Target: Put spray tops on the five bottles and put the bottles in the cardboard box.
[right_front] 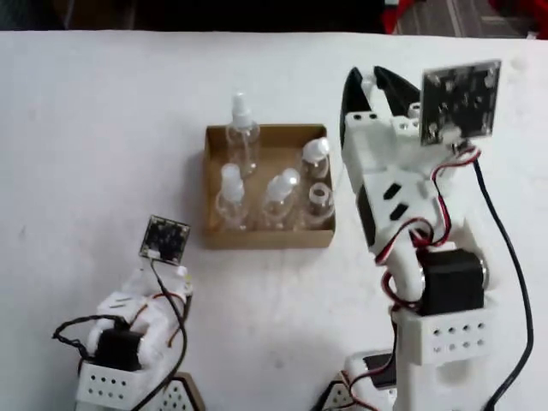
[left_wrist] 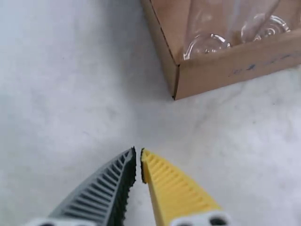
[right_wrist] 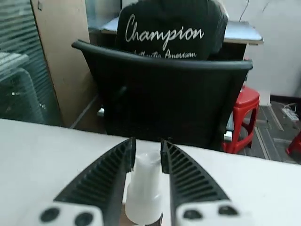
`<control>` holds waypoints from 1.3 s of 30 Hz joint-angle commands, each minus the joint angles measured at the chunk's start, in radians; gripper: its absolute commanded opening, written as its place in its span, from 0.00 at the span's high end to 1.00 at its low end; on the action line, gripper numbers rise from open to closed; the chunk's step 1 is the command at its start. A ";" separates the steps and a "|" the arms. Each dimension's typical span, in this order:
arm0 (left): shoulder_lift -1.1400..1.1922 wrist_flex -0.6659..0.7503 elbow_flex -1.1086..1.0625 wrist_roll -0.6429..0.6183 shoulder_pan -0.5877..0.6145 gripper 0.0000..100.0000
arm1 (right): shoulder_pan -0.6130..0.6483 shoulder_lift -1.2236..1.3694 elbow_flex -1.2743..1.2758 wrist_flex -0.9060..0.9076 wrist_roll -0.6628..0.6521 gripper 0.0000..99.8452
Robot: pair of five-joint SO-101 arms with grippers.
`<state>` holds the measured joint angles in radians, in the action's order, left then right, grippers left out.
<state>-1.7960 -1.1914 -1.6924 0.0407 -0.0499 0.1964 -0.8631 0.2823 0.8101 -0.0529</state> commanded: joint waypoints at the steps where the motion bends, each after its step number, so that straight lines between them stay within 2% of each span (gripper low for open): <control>1: -0.007 -0.008 -0.002 0.012 0.004 0.98 | 0.013 -0.044 0.060 -0.097 -0.034 0.98; 4: -0.007 -0.008 -0.002 0.012 0.004 0.98 | 0.018 -0.042 0.132 -0.116 -0.081 0.98; 17: -0.007 -0.006 -0.002 0.012 0.002 0.98 | 0.019 -0.157 0.302 -0.320 -0.080 0.98; 24: -0.007 -0.006 -0.002 0.012 0.002 0.98 | 0.107 -0.174 0.379 -0.343 -0.080 0.98; 29: -0.007 -0.006 -0.002 0.012 0.002 0.98 | 0.076 -0.153 0.407 -0.421 -0.086 0.98; 39: -0.007 -0.006 -0.002 0.012 0.002 0.98 | 0.062 -0.185 0.402 -0.424 -0.087 0.98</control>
<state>-1.7960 -1.1914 -1.6924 0.0407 -0.0499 0.2731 -1.0395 0.6997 0.4097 -0.1266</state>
